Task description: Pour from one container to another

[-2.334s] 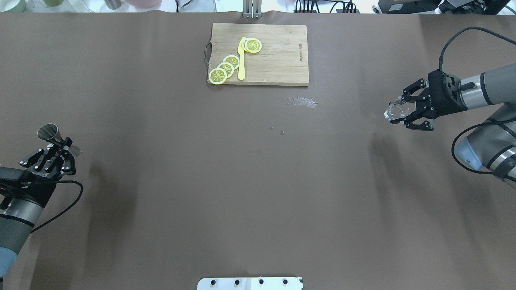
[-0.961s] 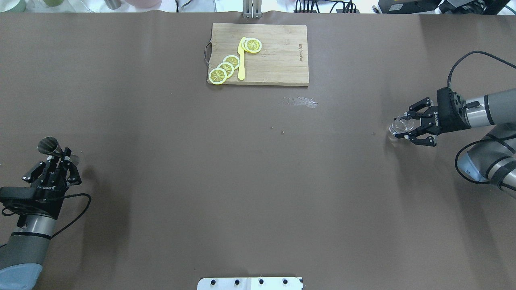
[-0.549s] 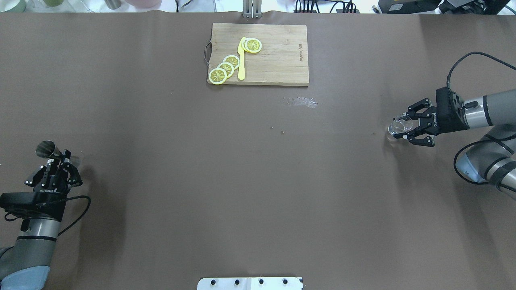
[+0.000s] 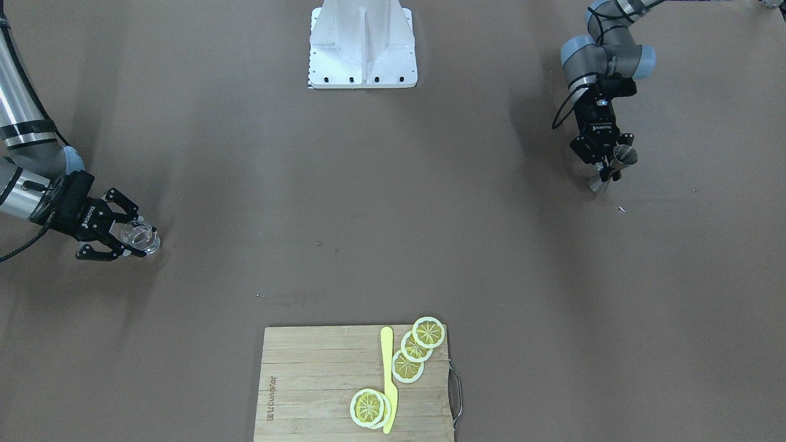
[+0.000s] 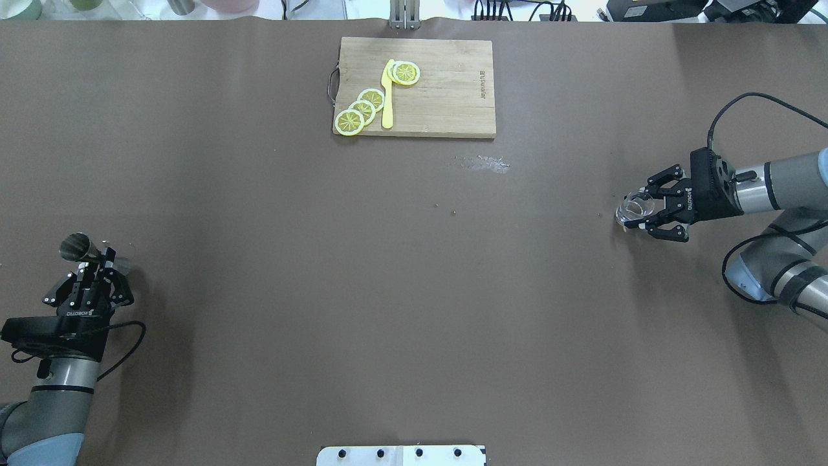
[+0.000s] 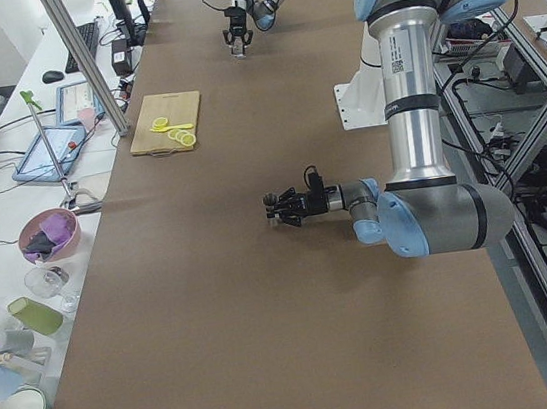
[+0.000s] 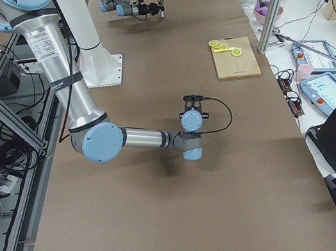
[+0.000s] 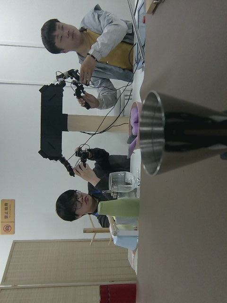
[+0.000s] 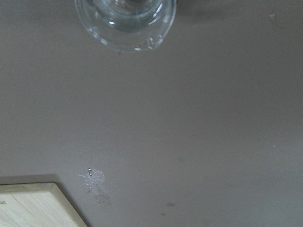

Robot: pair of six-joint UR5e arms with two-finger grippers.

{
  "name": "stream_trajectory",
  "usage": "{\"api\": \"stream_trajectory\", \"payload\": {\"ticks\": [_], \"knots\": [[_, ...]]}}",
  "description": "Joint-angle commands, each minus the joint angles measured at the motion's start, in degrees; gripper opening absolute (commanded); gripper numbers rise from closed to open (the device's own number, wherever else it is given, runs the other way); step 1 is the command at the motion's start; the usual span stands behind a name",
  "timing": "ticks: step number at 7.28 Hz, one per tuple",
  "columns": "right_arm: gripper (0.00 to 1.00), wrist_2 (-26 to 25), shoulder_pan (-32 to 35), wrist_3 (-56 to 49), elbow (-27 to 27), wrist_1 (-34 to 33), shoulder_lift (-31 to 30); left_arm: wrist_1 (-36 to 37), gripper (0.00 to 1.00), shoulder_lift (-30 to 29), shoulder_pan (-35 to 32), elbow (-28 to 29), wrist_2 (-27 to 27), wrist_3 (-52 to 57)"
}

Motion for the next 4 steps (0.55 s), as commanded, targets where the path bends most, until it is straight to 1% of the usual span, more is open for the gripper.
{"api": "stream_trajectory", "payload": {"ticks": [1, 2, 4], "knots": [[0.80, -0.84, -0.60, 0.07, -0.02, 0.01, 0.09, 0.62, 0.00, 0.05, 0.44, 0.08, -0.11, -0.22], [0.99, -1.11, -0.96, 0.16, -0.02, 0.01, 0.35, 0.70, 0.00, 0.05, 0.71, 0.25, -0.11, -0.22], [1.00, -1.29, -1.22, 0.07, 0.25, 0.01, 0.53, 0.62, 0.00, 0.05, 0.80, 0.43, -0.20, -0.39]]}}
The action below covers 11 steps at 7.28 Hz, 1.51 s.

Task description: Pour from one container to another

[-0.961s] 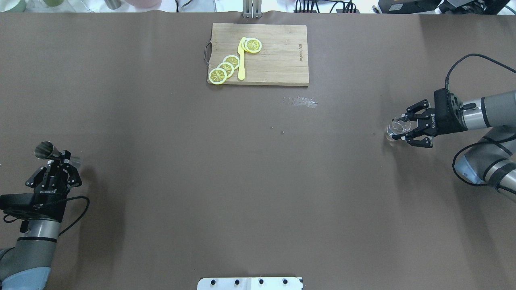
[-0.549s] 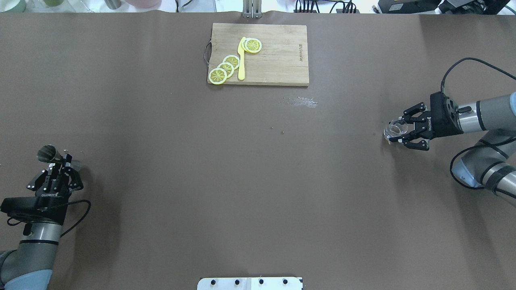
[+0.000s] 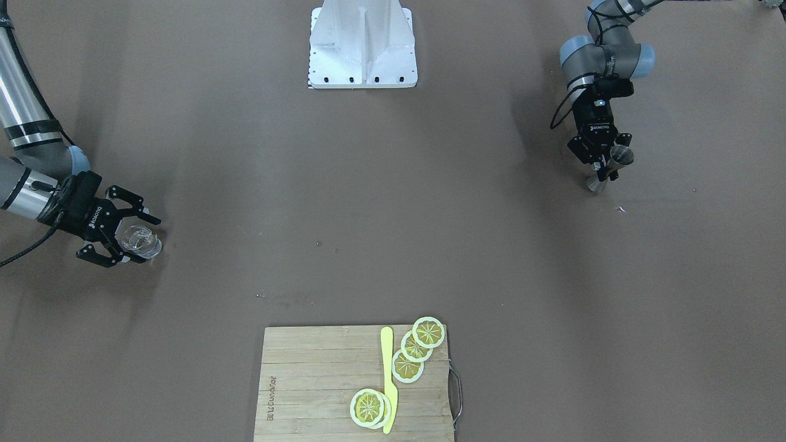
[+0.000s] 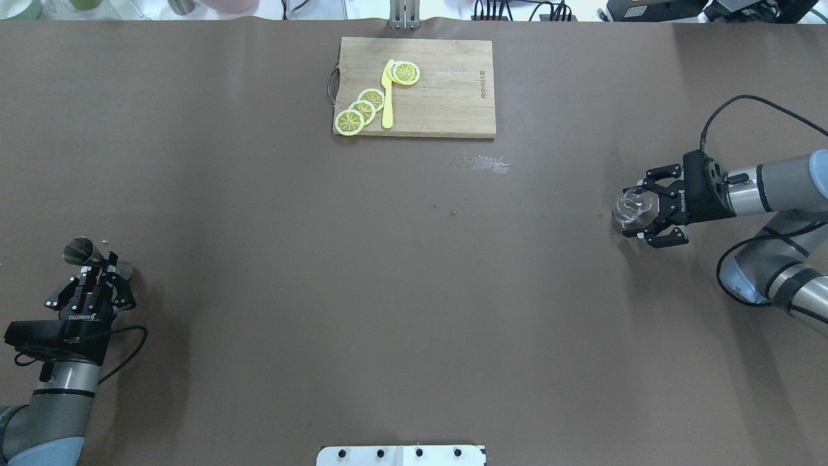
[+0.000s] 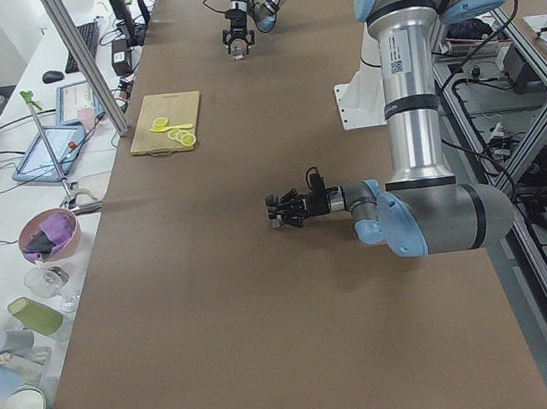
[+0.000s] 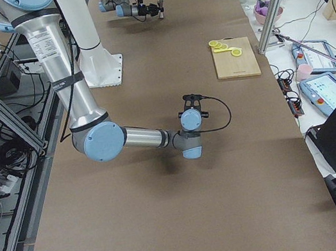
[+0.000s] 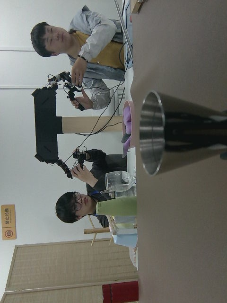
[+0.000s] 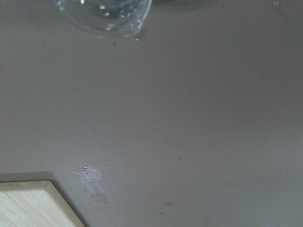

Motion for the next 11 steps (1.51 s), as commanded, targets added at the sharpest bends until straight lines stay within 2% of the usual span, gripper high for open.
{"api": "stream_trajectory", "payload": {"ticks": [1, 5, 6, 9, 10, 11], "knots": [[1.00, -0.12, -0.27, -0.02, 0.16, 0.00, 0.13, -0.02, 0.00, 0.00, 0.25, 0.12, -0.12, -0.10], [1.00, 0.32, 0.17, 0.07, 0.78, 0.09, -1.02, 0.16, 0.14, 0.00, 0.60, 0.20, -0.12, -0.36], [1.00, 0.50, 0.43, 0.07, 0.86, 0.09, -1.02, 0.16, 0.22, 0.00, 0.60, 0.20, -0.12, -0.36], [1.00, 4.18, 4.46, 0.07, 0.87, 0.35, -1.10, 0.25, 0.58, 0.00, 0.96, 0.20, 0.14, -0.27], [1.00, 5.23, 6.04, 0.16, 0.95, 0.35, -0.93, 0.42, 0.99, 0.18, 1.22, -0.06, 0.23, -0.19], [1.00, 6.72, 7.97, 0.16, 1.04, 0.35, -0.67, 0.51, 0.99, 1.22, 2.52, -0.58, 1.19, -0.10]]}}
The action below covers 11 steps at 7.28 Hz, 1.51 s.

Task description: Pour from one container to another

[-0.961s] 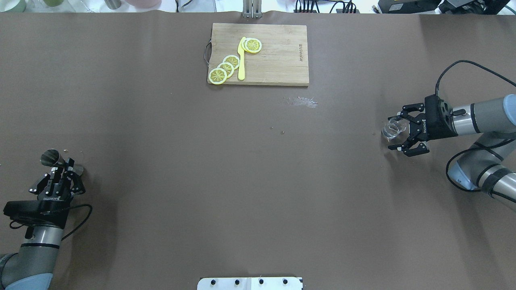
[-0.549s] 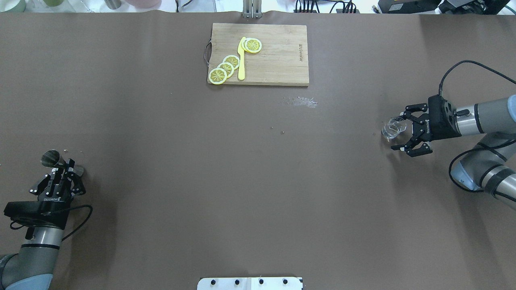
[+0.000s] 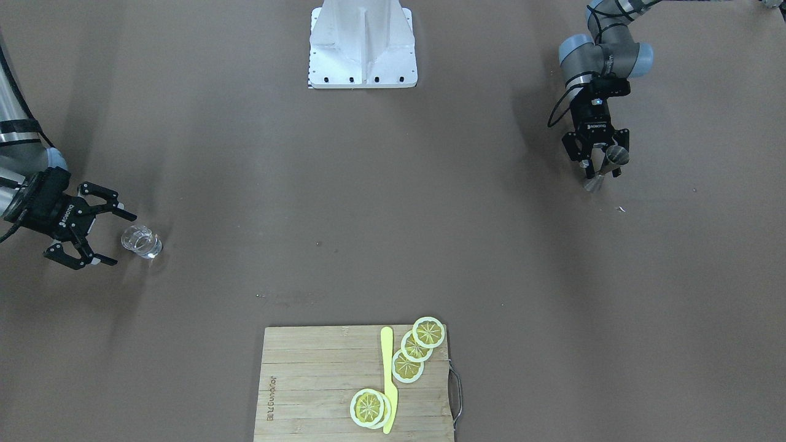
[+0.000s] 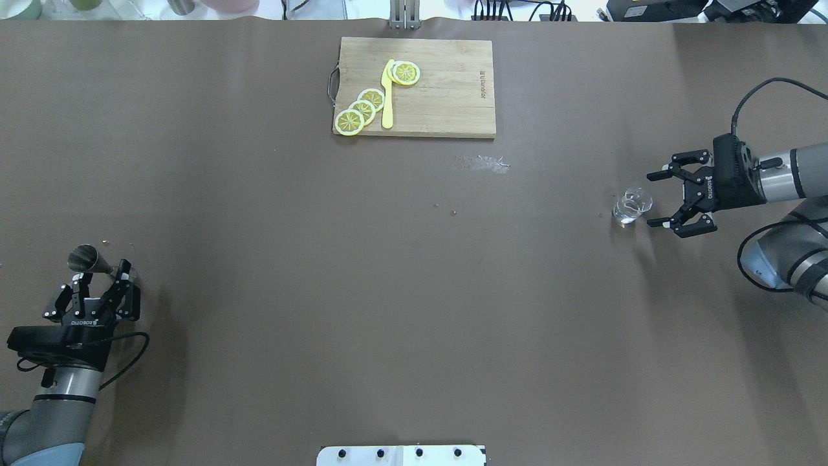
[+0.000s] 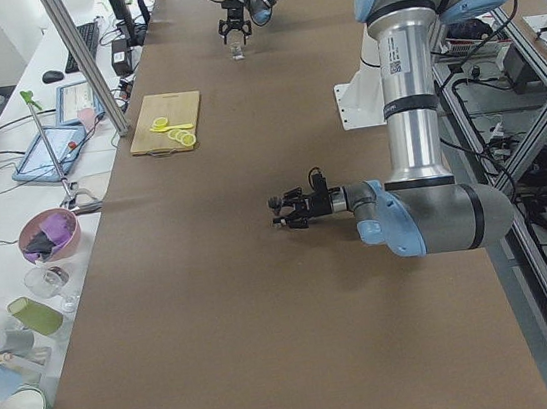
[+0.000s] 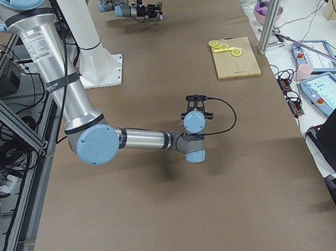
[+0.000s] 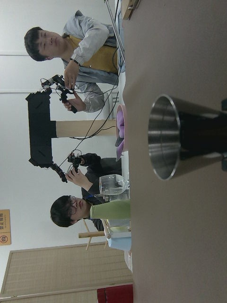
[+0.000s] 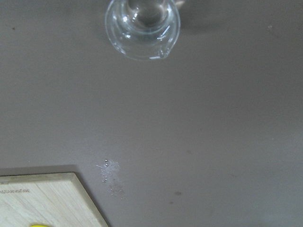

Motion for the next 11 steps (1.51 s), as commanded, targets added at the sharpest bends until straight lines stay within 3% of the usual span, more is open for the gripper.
{"api": "stream_trajectory", "payload": {"ticks": [1, 3, 5, 6, 7, 9, 11], "knots": [[1.00, 2.27, 3.78, 1.51, 0.61, -0.05, 0.62, 0.13, 0.99, 2.00, 2.32, -1.11, 2.53, 0.10], [1.00, 2.19, 5.89, 12.54, 4.90, -0.32, 0.62, 0.13, 0.99, 4.11, 7.40, -3.39, 8.74, 0.10], [1.00, 0.26, 10.18, 20.65, 7.81, -3.19, 1.14, -3.36, 0.99, 11.56, 15.21, -4.72, 11.51, 0.02], [1.00, 0.16, 13.34, 20.77, 11.30, -9.83, 0.89, -9.22, 0.99, 12.37, 16.30, -4.37, 11.51, 0.62], [1.00, -0.01, 15.98, 20.77, 13.60, -16.08, 0.71, -9.97, 0.99, 14.12, 16.48, -3.58, 11.43, 0.63], [1.00, -0.62, 19.25, 20.69, 18.52, -33.79, 0.62, -18.62, 0.99, 17.20, 16.75, 1.93, 13.27, 0.63], [1.00, -2.37, 21.36, 20.16, 19.77, -45.80, 0.54, -25.94, 0.99, 18.97, 16.14, 6.17, 12.75, 0.72]]}}
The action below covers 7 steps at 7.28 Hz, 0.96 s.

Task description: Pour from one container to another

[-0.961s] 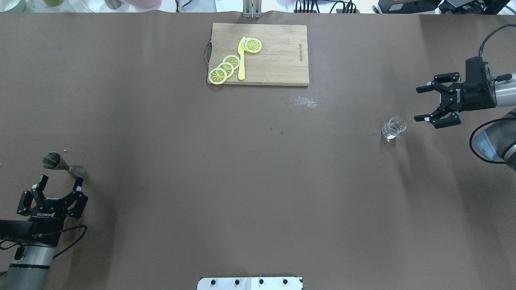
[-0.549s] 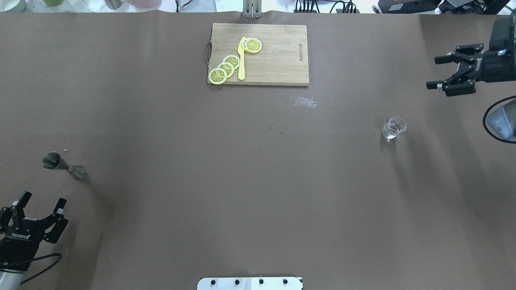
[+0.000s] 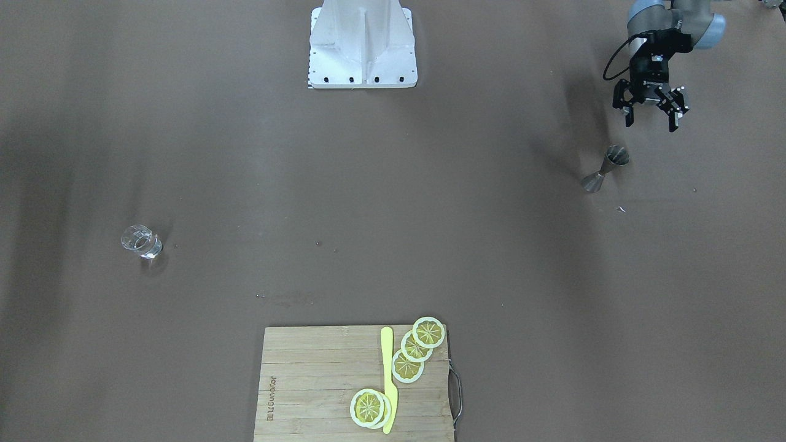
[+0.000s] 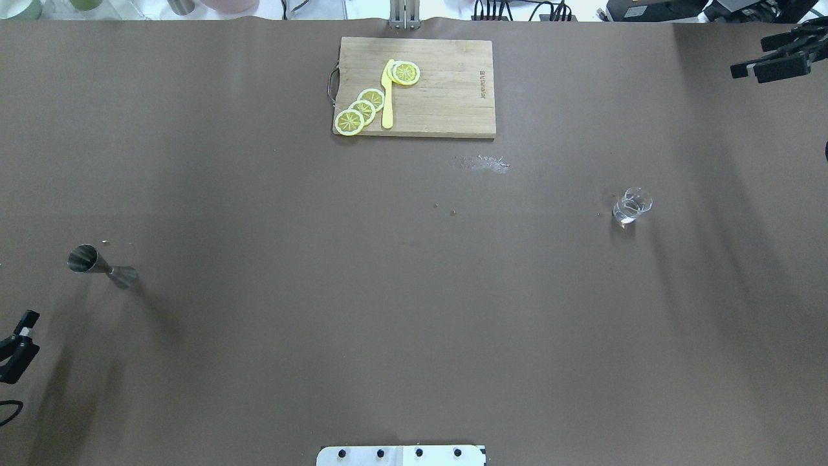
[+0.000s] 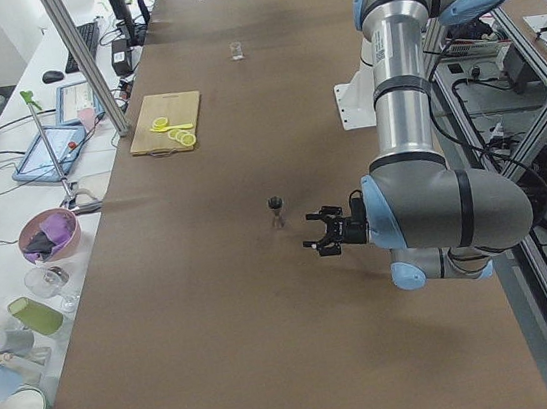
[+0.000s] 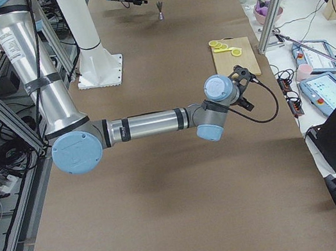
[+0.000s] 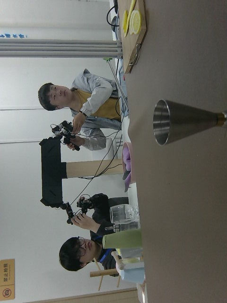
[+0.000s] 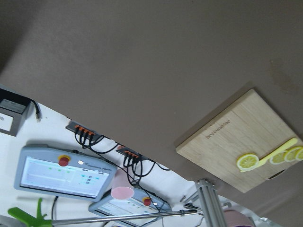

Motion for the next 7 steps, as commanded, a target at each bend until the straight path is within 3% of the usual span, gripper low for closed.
{"api": "stream_trajectory", "payload": {"ticks": [1, 2, 3, 4, 6, 7], "knots": [[1.00, -2.22, 2.48, -0.29, 3.37, -16.43, -1.02, -4.52, 0.99, 0.87, -1.37, 1.87, -2.22, 0.16], [1.00, -6.49, 3.10, 0.15, 6.01, -28.27, -1.37, -4.43, 0.99, 1.13, -4.60, 0.91, -7.72, 0.16], [1.00, -11.93, 3.11, 0.07, 7.08, -35.43, -1.38, -3.91, 0.99, 2.26, -11.86, -0.84, -14.30, 0.16], [1.00, -12.07, 3.37, 0.15, 7.09, -42.47, -1.29, -4.51, 0.99, 2.97, -14.54, -2.86, -21.51, 0.16], [1.00, -11.90, 3.46, -0.29, 7.44, -56.45, -0.15, -4.43, 0.99, 4.47, -15.88, -4.55, -30.67, 0.16], [1.00, -11.81, 3.46, -0.37, 7.79, -66.43, -0.06, -3.82, 0.99, 4.73, -16.32, -4.38, -36.37, 0.68]]}}
